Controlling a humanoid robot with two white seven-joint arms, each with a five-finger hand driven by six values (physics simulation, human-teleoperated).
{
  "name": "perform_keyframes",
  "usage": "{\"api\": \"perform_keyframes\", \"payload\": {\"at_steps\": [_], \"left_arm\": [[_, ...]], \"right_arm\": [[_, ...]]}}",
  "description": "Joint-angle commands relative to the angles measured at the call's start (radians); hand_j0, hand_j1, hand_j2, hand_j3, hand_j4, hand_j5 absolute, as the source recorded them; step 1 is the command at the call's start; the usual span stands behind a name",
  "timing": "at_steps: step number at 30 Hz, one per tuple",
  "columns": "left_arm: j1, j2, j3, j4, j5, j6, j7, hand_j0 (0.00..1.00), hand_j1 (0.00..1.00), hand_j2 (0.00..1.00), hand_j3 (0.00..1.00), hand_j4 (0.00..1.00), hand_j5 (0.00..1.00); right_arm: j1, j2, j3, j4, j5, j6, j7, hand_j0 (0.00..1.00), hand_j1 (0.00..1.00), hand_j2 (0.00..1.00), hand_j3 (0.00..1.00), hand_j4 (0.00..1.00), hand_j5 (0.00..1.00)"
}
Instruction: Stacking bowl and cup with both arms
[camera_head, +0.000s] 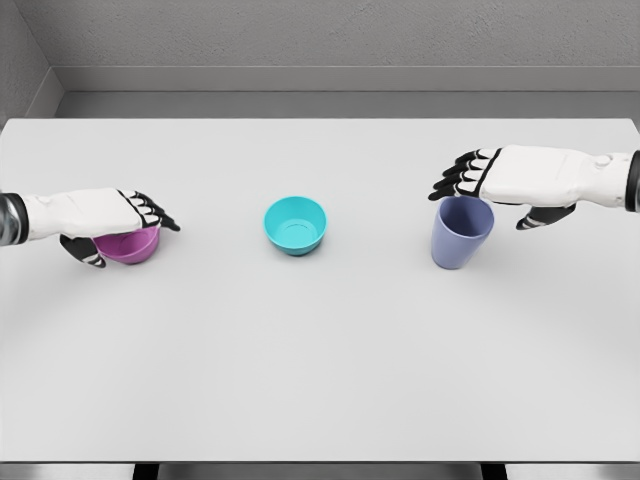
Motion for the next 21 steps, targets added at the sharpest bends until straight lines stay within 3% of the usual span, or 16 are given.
{"api": "perform_keyframes", "payload": {"at_steps": [1,5,10,16,21], "left_arm": [[0.0,0.001,-0.001,-0.002,0.002,0.002,0.0,0.88,0.88,0.88,0.88,0.88,0.88],[0.0,0.001,-0.001,-0.003,0.002,0.002,-0.001,0.73,0.73,0.73,0.73,0.73,0.73],[-0.002,0.001,-0.001,-0.005,0.002,0.002,-0.02,0.67,0.67,0.67,0.67,0.67,0.67],[-0.009,-0.001,-0.003,-0.011,0.004,0.002,-0.018,0.67,0.67,0.67,0.67,0.67,0.67],[-0.052,-0.002,-0.023,-0.028,0.007,0.002,-0.018,0.67,0.67,0.67,0.67,0.67,0.67]], "right_arm": [[0.0,0.002,0.001,0.001,-0.001,0.003,0.0,1.0,1.0,1.0,1.0,1.0,1.0],[-0.015,0.017,0.025,0.001,0.002,0.003,0.0,1.0,1.0,1.0,1.0,1.0,1.0],[-0.015,0.022,0.027,0.001,0.002,0.003,0.0,1.0,1.0,1.0,1.0,1.0,1.0],[-0.015,0.022,0.03,0.0,0.002,0.003,0.0,1.0,1.0,1.0,1.0,1.0,1.0],[-0.023,0.026,0.048,0.001,0.002,0.003,0.0,1.0,1.0,1.0,1.0,1.0,1.0]]}}
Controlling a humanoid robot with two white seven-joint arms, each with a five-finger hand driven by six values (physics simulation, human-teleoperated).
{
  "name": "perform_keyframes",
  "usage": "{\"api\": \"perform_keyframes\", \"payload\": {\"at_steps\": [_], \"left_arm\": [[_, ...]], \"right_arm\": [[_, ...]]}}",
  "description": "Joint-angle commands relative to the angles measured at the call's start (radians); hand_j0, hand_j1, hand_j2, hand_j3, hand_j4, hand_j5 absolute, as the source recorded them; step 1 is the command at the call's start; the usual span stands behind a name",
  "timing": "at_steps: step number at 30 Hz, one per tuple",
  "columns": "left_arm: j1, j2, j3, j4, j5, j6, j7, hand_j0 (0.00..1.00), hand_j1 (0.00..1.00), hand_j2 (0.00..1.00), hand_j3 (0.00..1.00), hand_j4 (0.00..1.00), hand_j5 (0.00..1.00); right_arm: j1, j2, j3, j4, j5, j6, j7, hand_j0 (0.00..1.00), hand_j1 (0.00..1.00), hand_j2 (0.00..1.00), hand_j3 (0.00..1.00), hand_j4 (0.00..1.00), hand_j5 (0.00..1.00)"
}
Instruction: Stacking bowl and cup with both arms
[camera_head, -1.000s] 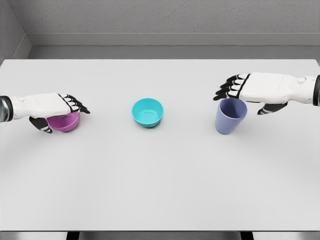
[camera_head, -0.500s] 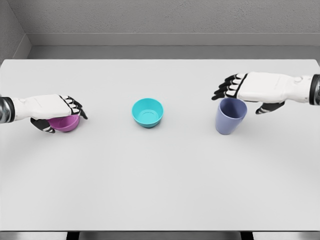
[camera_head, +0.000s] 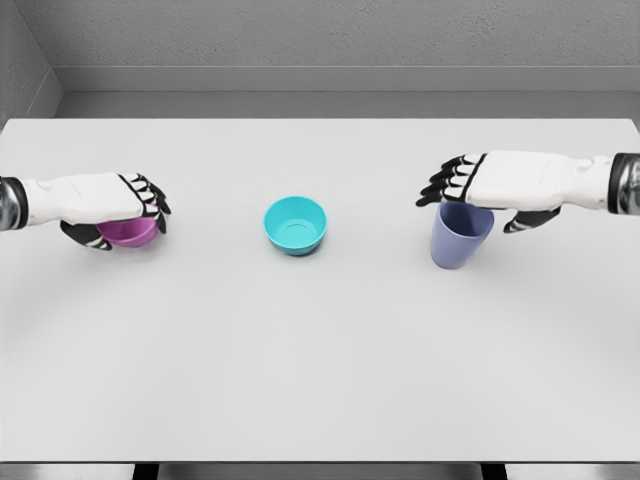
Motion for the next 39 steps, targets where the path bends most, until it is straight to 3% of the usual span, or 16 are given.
{"api": "perform_keyframes", "payload": {"at_steps": [1,7,13,17,20,25,30,39], "left_arm": [[-0.002,-0.001,-0.009,-0.027,0.006,0.002,0.001,0.67,0.67,0.67,0.67,0.67,0.67],[-0.046,-0.032,-0.011,-0.127,0.008,0.002,0.001,0.67,0.67,0.67,0.67,0.67,0.67],[-0.146,-0.142,-0.084,-0.131,0.008,0.002,0.0,0.67,0.67,0.67,0.67,0.67,0.67],[-0.17,-0.193,-0.097,-0.131,0.006,0.002,0.0,0.67,0.67,0.67,0.67,0.67,0.67],[-0.209,-0.249,-0.15,-0.127,0.005,0.002,0.0,0.67,0.67,0.67,0.67,0.67,0.67],[-0.23,-0.302,-0.153,-0.115,0.002,0.002,-0.002,0.67,0.67,0.67,0.67,0.67,0.67],[-0.245,-0.365,-0.169,-0.023,-0.021,0.002,-0.002,0.67,0.67,0.67,0.67,0.67,0.67],[-0.245,-0.388,-0.203,0.005,-0.044,0.002,-0.002,0.68,0.68,0.68,0.68,0.68,0.68]], "right_arm": [[0.0,0.0,0.006,0.0,-0.002,0.003,0.0,1.0,1.0,1.0,1.0,1.0,1.0],[0.0,0.0,0.008,0.0,0.004,0.003,0.0,1.0,1.0,1.0,1.0,1.0,1.0],[-0.003,0.013,0.011,0.0,0.005,0.003,0.0,1.0,1.0,1.0,1.0,1.0,1.0],[-0.008,0.016,0.022,0.0,0.005,0.003,0.0,1.0,1.0,1.0,1.0,1.0,1.0],[-0.008,0.016,0.022,0.0,0.005,0.003,0.0,1.0,1.0,1.0,1.0,1.0,1.0],[-0.006,0.014,0.022,0.009,0.005,0.003,0.0,1.0,1.0,1.0,1.0,1.0,1.0],[-0.008,0.014,0.022,0.019,0.005,0.003,0.0,1.0,1.0,1.0,1.0,1.0,1.0],[-0.008,0.013,0.022,0.038,0.012,0.003,0.0,1.0,1.0,1.0,1.0,1.0,1.0]]}}
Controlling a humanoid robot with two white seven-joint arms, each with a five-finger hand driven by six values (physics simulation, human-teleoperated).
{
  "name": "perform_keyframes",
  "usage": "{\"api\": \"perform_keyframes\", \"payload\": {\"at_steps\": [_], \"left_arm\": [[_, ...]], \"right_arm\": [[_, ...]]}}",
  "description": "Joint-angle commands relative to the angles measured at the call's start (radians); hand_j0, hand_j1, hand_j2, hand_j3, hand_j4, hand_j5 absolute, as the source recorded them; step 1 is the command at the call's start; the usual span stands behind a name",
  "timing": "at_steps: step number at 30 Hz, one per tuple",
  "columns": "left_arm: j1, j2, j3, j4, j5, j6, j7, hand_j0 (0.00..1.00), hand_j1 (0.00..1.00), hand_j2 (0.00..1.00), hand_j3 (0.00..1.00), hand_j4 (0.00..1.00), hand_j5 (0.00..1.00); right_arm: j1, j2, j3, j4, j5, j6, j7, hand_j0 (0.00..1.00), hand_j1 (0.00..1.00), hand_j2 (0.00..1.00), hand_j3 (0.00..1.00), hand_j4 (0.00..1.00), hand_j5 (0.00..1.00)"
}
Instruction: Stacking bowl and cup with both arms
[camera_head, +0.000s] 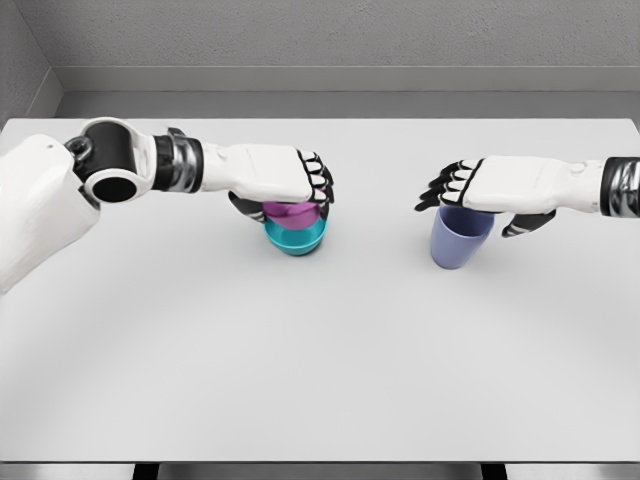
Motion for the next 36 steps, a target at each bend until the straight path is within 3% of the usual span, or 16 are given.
{"api": "perform_keyframes", "payload": {"at_steps": [1,14,33,36], "left_arm": [[0.0,-0.005,-0.013,0.013,-0.002,0.003,0.001,0.68,0.68,0.68,0.68,0.68,0.68],[0.002,-0.005,-0.015,0.018,-0.002,0.003,0.002,0.77,0.77,0.77,0.77,0.77,0.77],[0.003,-0.025,-0.044,0.056,-0.004,0.003,0.002,0.78,0.78,0.78,0.78,0.78,0.78],[0.003,-0.025,-0.044,0.064,-0.002,0.003,0.002,0.85,0.85,0.85,0.85,0.85,0.85]], "right_arm": [[0.0,-0.001,-0.001,0.006,-0.002,0.003,0.0,1.0,1.0,1.0,1.0,1.0,1.0],[0.0,-0.001,-0.001,0.012,-0.002,0.003,0.0,1.0,1.0,1.0,1.0,1.0,1.0],[0.0,0.0,0.007,0.013,-0.001,0.003,0.0,1.0,1.0,1.0,1.0,1.0,1.0],[0.0,0.002,0.011,0.013,-0.001,0.003,0.0,1.0,1.0,1.0,1.0,1.0,1.0]]}}
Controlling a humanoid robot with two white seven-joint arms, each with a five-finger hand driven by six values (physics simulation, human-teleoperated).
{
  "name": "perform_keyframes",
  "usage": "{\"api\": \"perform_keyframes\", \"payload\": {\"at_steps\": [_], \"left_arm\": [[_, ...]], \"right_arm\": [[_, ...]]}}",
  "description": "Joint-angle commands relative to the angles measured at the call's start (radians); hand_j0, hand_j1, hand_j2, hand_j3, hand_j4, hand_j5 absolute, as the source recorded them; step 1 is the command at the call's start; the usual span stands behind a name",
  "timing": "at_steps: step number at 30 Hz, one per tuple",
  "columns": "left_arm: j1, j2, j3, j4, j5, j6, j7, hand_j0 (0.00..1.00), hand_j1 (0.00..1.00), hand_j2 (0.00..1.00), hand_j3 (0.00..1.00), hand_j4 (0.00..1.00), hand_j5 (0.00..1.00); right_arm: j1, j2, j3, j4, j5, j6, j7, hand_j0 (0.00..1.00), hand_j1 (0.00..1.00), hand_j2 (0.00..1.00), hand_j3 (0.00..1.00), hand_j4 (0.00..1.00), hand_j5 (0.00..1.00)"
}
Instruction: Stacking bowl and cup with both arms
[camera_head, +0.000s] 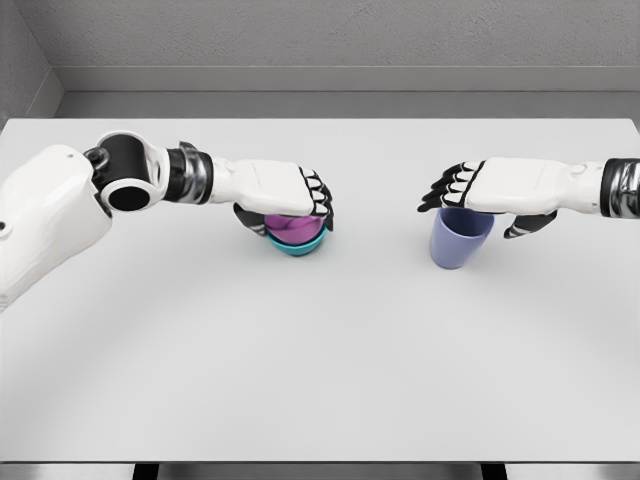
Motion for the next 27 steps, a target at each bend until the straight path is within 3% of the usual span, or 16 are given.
{"api": "perform_keyframes", "payload": {"at_steps": [1,5,14,16,18,21,24,27], "left_arm": [[0.0,0.0,-0.001,0.013,0.006,0.003,0.001,0.89,0.89,0.89,0.89,0.89,0.89],[-0.002,0.0,-0.001,0.013,0.013,0.003,0.002,1.0,1.0,1.0,1.0,1.0,1.0],[-0.002,0.0,-0.001,0.014,0.016,0.003,0.007,1.0,1.0,1.0,1.0,1.0,1.0],[-0.005,0.013,0.001,0.01,0.049,0.003,0.01,1.0,1.0,1.0,1.0,1.0,1.0],[-0.014,0.058,0.004,0.005,0.104,0.003,0.011,1.0,1.0,1.0,1.0,1.0,1.0],[-0.028,0.197,0.015,0.001,0.243,0.003,0.011,1.0,1.0,1.0,1.0,1.0,1.0],[-0.018,0.277,0.058,0.016,0.26,0.003,0.011,1.0,1.0,1.0,1.0,1.0,1.0],[-0.017,0.29,0.064,0.04,0.26,0.003,0.011,1.0,1.0,1.0,1.0,1.0,1.0]], "right_arm": [[0.0,0.0,0.003,0.001,-0.005,0.003,0.0,1.0,1.0,1.0,1.0,1.0,1.0],[0.0,0.008,0.006,0.002,-0.002,0.003,0.0,1.0,1.0,1.0,1.0,1.0,1.0],[-0.008,0.029,0.018,0.03,0.015,0.003,0.0,1.0,1.0,1.0,1.0,1.0,1.0],[-0.008,0.031,0.018,0.033,0.017,0.003,0.0,1.0,1.0,1.0,1.0,1.0,1.0],[-0.008,0.031,0.018,0.042,0.017,0.003,0.0,1.0,1.0,1.0,1.0,1.0,1.0],[-0.008,0.032,0.018,0.048,0.017,0.003,0.0,1.0,1.0,1.0,1.0,1.0,1.0],[-0.008,0.037,0.026,0.048,0.017,0.003,0.0,1.0,1.0,1.0,1.0,1.0,1.0],[-0.008,0.04,0.026,0.057,0.017,0.003,0.0,1.0,1.0,1.0,1.0,1.0,1.0]]}}
